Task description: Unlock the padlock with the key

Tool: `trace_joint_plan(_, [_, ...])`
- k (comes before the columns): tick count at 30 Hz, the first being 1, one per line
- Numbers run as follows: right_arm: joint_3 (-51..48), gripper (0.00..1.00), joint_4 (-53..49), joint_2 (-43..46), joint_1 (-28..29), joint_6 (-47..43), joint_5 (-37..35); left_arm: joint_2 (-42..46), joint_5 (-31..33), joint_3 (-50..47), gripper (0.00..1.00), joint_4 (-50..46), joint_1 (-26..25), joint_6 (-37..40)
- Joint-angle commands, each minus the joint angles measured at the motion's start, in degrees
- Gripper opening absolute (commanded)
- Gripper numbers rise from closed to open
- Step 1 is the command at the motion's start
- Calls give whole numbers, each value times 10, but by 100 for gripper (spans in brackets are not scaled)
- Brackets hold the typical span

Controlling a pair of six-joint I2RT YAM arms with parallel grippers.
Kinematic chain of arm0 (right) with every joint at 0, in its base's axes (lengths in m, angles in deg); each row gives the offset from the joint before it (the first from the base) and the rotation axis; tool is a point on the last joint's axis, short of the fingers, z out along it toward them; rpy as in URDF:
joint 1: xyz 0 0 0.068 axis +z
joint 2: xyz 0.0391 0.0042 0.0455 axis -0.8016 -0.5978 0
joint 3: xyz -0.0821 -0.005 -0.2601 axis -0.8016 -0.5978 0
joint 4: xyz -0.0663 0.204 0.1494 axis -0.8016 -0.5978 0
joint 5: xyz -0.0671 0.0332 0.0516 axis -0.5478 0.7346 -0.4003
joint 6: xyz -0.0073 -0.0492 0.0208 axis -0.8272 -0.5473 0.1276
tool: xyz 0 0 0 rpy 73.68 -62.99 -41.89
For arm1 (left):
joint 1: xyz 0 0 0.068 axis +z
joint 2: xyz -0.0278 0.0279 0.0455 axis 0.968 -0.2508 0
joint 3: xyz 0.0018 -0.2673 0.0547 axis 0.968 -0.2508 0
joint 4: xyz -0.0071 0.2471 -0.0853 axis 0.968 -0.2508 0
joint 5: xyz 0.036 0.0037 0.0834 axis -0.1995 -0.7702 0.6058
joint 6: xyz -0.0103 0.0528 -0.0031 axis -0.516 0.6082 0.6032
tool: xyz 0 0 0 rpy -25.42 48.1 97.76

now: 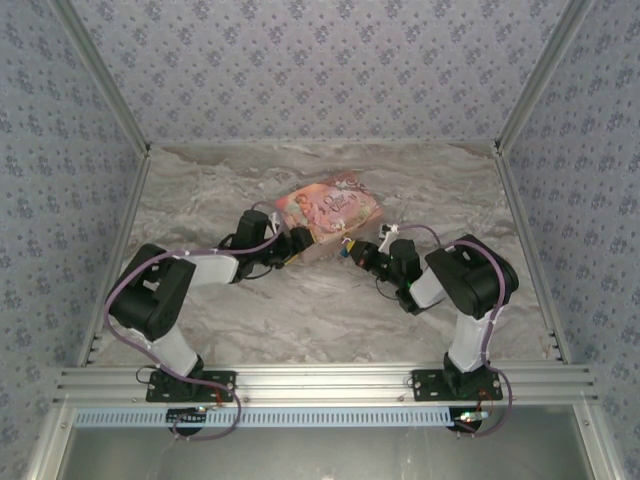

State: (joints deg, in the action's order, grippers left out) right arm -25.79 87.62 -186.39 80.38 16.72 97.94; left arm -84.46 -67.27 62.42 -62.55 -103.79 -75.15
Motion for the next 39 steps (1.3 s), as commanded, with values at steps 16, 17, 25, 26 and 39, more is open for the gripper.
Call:
trace_joint_plan(16, [32, 0, 21, 21, -11, 40, -55, 18, 21, -15, 82, -103, -5, 20])
trace_joint_plan(17, [33, 0, 21, 20, -11, 41, -55, 18, 21, -15, 82, -103, -6, 20])
trace_joint_plan(25, [40, 0, 19, 12, -16, 56, -74, 17, 22, -17, 83, -103, -6, 19])
trace_joint_plan(26, [40, 0, 18, 11, -16, 58, -77, 17, 22, -17, 83, -102, -6, 20])
trace_joint_plan(39, [53, 0, 8, 2, -39, 67, -76, 17, 24, -17, 83, -101, -2, 20])
